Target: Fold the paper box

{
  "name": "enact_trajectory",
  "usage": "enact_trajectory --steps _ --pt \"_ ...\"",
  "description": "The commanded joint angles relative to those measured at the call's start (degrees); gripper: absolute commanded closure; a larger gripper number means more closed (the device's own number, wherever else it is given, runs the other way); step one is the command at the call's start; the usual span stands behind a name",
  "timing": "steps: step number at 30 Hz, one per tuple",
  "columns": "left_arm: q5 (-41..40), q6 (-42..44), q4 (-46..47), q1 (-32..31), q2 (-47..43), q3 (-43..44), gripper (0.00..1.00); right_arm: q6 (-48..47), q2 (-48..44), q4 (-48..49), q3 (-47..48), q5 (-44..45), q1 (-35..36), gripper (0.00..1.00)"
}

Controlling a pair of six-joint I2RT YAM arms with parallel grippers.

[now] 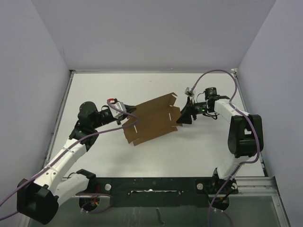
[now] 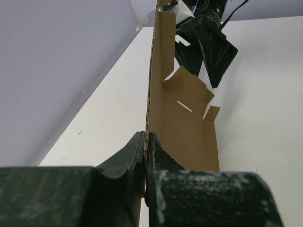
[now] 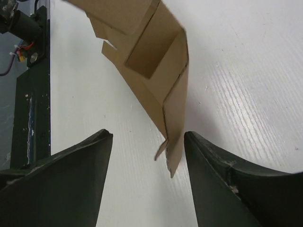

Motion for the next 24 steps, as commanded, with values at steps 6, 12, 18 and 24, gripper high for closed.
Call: enact_trajectory --steps 6,12,18,24 --pt "-0.7 3.9 0.8 -0.1 -1.0 5.7 1.0 1.0 -6.2 1.4 1.8 -2.1 -1.0 0.31" --pt "0.5 1.2 2.0 -0.2 -1.0 5.5 1.0 7.1 -6.0 8.9 1.6 9.1 2.6 0.38" --pt "1.1 -0.6 2.6 -0.1 -1.2 5.3 1.0 10.5 -6.3 16.3 0.1 18.0 3.5 0.4" --pt "1.5 -1.6 2.9 -0.2 -0.4 5.5 1.0 10.8 -8.0 23.3 -2.2 22.2 3.6 0.4"
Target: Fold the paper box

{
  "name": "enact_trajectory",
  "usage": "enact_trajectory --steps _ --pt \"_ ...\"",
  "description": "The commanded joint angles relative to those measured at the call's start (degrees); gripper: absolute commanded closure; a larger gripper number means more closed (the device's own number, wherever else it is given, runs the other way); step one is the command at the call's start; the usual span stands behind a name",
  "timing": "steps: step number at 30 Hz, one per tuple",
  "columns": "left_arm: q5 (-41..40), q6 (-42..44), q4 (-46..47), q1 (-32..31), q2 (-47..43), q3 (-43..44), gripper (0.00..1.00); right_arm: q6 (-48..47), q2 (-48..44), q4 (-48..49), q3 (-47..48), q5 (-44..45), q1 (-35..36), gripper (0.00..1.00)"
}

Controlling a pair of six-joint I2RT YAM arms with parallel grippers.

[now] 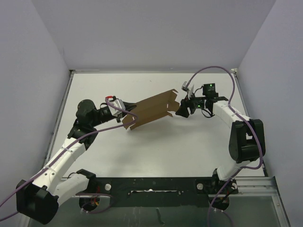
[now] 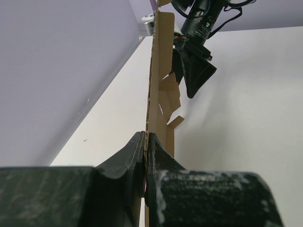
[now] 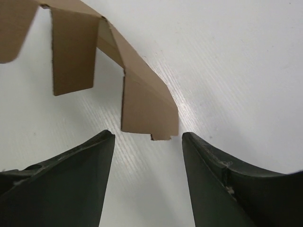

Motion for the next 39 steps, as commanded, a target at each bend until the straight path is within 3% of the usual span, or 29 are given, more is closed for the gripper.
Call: enact_trajectory --steps 1,11,13,17,19,24,31,39 --pt "1.4 -1.5 3.8 -0.1 -0.3 2.7 1.0 0.8 -3.6 8.8 -1.5 4.5 0.1 0.4" --pt "2.5 -2.6 4.1 0.0 0.8 3.1 1.0 -5.6 -5.3 13.1 -3.4 -3.0 0.6 0.4" --pt "2.8 -3.2 4.4 0.0 1.1 3.3 1.0 -6.9 -5.2 13.0 -3.1 -2.7 1.8 0.53" --pt "2.8 -4.2 3.6 0.1 1.3 3.9 1.0 -8.8 -4.3 10.4 -1.7 0.3 2.6 0.91" --pt "2.5 -5.6 2.7 0.3 1.4 4.3 1.0 -9.4 -4.7 10.8 -2.4 2.1 2.5 1.0" --pt "2.5 -14.7 -1.4 1.5 2.9 6.2 1.0 -8.3 -6.9 16.0 -7.1 4.0 2.6 1.0" --pt "3.1 -28.7 -1.1 1.8 3.7 2.5 1.0 -5.7 -8.8 24.5 -13.9 4.7 2.7 1.0" --pt "0.5 -33.3 -10.3 2.1 6.5 6.1 1.0 -5.3 -9.2 26.3 -16.1 4.0 3.1 1.0"
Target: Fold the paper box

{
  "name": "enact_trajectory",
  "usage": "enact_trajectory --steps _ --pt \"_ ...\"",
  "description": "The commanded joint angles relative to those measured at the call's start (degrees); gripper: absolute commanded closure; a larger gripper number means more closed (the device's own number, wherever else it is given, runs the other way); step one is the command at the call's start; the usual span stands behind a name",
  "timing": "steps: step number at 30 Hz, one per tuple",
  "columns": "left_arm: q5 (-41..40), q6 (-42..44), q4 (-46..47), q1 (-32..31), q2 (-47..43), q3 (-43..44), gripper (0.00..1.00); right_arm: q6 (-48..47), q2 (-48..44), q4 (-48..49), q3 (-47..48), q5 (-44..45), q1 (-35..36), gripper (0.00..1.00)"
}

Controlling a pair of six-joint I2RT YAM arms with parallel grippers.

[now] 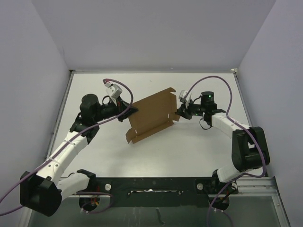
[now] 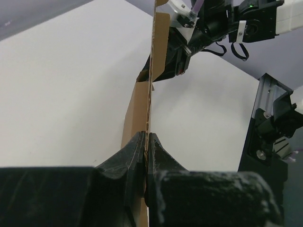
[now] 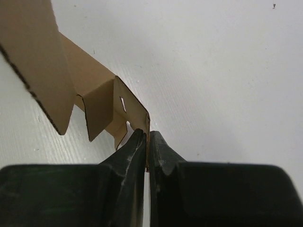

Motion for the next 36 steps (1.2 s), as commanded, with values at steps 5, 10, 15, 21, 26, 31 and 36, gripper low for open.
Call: enact_trajectory --steps 5,10,15,21,26,31,36 --pt "-3.8 -6.2 -12.2 0.1 3.7 5.2 1.0 -1.3 -2.9 4.6 -2.2 -0.7 0.4 1.0" --pt "-6.5 -4.4 -11.3 0.1 2.4 3.9 1.0 -4.5 -3.1 0.2 -1.1 -4.1 0.3 0.98" --pt "-6.6 -2.7 -11.0 0.1 2.3 3.6 1.0 -8.4 -3.6 -6.6 0.6 -8.9 -1.1 0.87" --pt "-6.9 -1.5 -9.8 -0.4 1.2 2.4 1.0 -15.1 -3.5 -16.6 4.7 -14.1 -3.7 0.72" --pt "-6.7 -1.3 -9.7 -0.7 1.1 2.0 1.0 -20.4 -4.2 -25.6 8.5 -19.6 -7.0 0.5" --pt "-6.4 -1.3 -9.4 -0.8 0.9 1.7 1.0 -25.5 -3.4 -36.4 14.6 -23.5 -11.9 0.43" --pt "-5.8 -1.2 -9.2 -0.9 0.9 1.6 1.0 -4.4 -0.9 -18.7 14.0 -5.9 -10.4 0.63"
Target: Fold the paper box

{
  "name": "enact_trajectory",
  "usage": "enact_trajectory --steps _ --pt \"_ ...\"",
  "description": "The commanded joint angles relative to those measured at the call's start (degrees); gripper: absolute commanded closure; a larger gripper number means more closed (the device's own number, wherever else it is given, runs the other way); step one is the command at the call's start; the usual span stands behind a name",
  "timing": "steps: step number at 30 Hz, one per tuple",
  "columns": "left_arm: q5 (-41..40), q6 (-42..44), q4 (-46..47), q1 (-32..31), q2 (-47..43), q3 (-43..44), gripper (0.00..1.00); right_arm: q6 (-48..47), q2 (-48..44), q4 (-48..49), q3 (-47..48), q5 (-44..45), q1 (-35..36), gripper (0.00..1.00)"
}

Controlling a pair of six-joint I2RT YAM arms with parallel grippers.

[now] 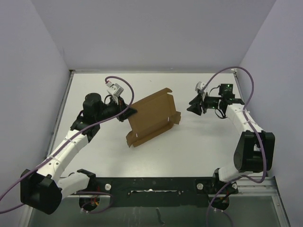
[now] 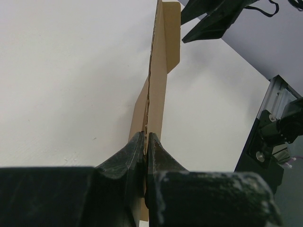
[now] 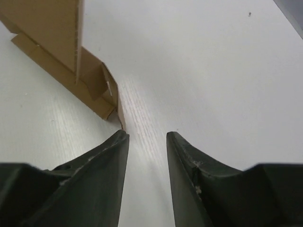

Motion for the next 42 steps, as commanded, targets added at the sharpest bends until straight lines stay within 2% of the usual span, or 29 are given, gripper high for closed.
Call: enact_trajectory --steps 1,3,7,14,18,26,31,36,42 --pt "0.2 1.5 0.3 -0.4 -1.2 -0.7 1.0 12.8 3.0 8.0 3.2 12.4 3.1 0.68" --pt "0.3 1.5 0.4 -0.5 -1.4 -0.8 1.0 11.6 7.3 4.9 6.3 15.8 6.5 0.74" --pt "0.1 1.7 0.3 -0.6 -1.9 -0.7 1.0 7.0 10.6 4.3 6.7 16.9 11.4 0.76" --pt "-0.7 2.5 0.8 -0.6 -2.8 -1.4 1.0 -2.7 6.2 3.0 0.5 3.9 9.4 0.76" --pt "-0.7 2.9 0.8 -0.5 -2.8 -1.5 1.0 -5.3 4.0 2.5 -2.0 1.1 9.3 0.69" --pt "-0.3 3.1 0.9 -0.5 -2.9 -1.6 1.0 -7.0 3.6 1.2 -2.2 0.6 11.2 0.63" --pt "0.0 3.1 1.1 -0.5 -3.0 -1.8 1.0 -8.5 3.4 0.7 -3.2 -0.2 11.3 0.55" --pt "0.4 3.1 1.4 -0.5 -3.0 -1.9 1.0 -6.0 3.8 3.7 -4.3 0.8 12.5 0.55" --pt "0.6 2.9 2.0 -0.6 -2.7 -2.1 1.0 0.3 4.0 12.0 -7.6 1.7 13.3 0.55"
